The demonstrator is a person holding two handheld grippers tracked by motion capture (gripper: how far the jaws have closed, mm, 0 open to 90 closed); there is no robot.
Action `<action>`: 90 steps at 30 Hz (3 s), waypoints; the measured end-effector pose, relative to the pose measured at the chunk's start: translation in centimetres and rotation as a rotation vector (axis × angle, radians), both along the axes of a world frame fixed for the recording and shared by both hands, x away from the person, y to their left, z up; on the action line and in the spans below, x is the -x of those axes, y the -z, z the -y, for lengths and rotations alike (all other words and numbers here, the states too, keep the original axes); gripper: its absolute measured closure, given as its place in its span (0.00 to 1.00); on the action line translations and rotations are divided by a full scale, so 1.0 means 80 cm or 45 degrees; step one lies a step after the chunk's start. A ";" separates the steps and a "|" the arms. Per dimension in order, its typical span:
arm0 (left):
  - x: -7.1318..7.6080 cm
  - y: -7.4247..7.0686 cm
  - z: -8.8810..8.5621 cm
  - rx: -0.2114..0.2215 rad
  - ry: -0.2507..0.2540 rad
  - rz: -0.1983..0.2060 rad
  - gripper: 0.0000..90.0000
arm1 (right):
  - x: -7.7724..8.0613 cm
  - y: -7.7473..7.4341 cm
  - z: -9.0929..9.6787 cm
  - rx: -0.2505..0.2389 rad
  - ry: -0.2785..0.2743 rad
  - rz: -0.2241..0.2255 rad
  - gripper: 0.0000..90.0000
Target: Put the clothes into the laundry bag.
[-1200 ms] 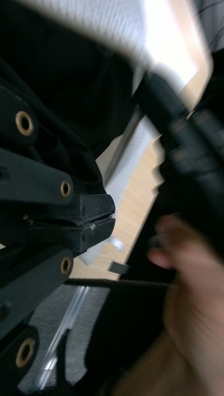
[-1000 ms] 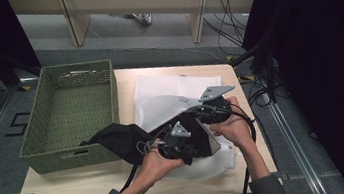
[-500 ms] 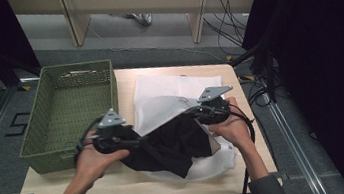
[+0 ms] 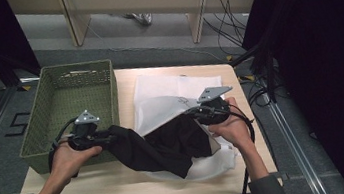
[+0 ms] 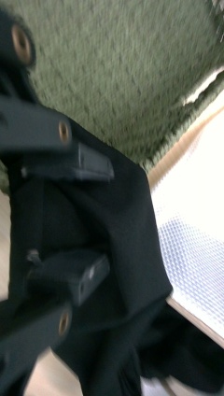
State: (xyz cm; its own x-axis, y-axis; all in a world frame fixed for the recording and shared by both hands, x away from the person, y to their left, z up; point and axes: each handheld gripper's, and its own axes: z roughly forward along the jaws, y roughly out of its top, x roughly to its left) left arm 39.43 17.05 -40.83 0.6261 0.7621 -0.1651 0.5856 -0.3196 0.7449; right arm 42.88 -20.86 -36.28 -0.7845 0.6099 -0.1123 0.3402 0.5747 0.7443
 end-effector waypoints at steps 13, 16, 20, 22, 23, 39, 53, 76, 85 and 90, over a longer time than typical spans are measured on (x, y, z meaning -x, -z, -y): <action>0.038 -0.078 0.027 0.090 0.113 0.253 0.98 | -0.001 -0.001 0.000 0.004 -0.007 0.014 0.97; 0.058 -0.102 0.063 0.159 0.230 0.308 0.98 | 0.000 -0.002 0.002 -0.002 0.019 0.011 0.97; 0.077 -0.115 0.126 0.249 0.420 0.292 0.98 | 0.001 -0.002 0.002 -0.008 0.023 0.017 0.97; 0.077 -0.105 0.158 0.240 0.493 0.253 0.98 | 0.001 -0.003 0.003 -0.011 0.030 0.012 0.97; 0.074 -0.096 0.174 0.233 0.506 0.229 0.98 | 0.002 -0.003 0.003 -0.015 0.036 0.009 0.97; -0.044 0.040 0.205 -0.124 0.121 0.117 0.82 | -0.002 -0.002 0.007 -0.014 0.004 0.013 0.97; 0.072 0.015 0.166 -0.043 0.288 0.048 0.28 | 0.000 -0.002 0.006 -0.003 0.003 0.017 0.97; 0.000 0.071 0.257 -0.314 0.218 0.292 0.91 | 0.012 -0.007 -0.013 0.026 -0.037 0.006 0.97; -0.026 0.075 0.249 -0.296 0.106 0.296 0.86 | 0.005 -0.004 0.000 0.005 0.008 -0.025 0.97; -0.008 0.062 0.222 -0.207 0.166 0.252 0.74 | 0.009 -0.007 -0.004 0.016 -0.002 -0.009 0.97</action>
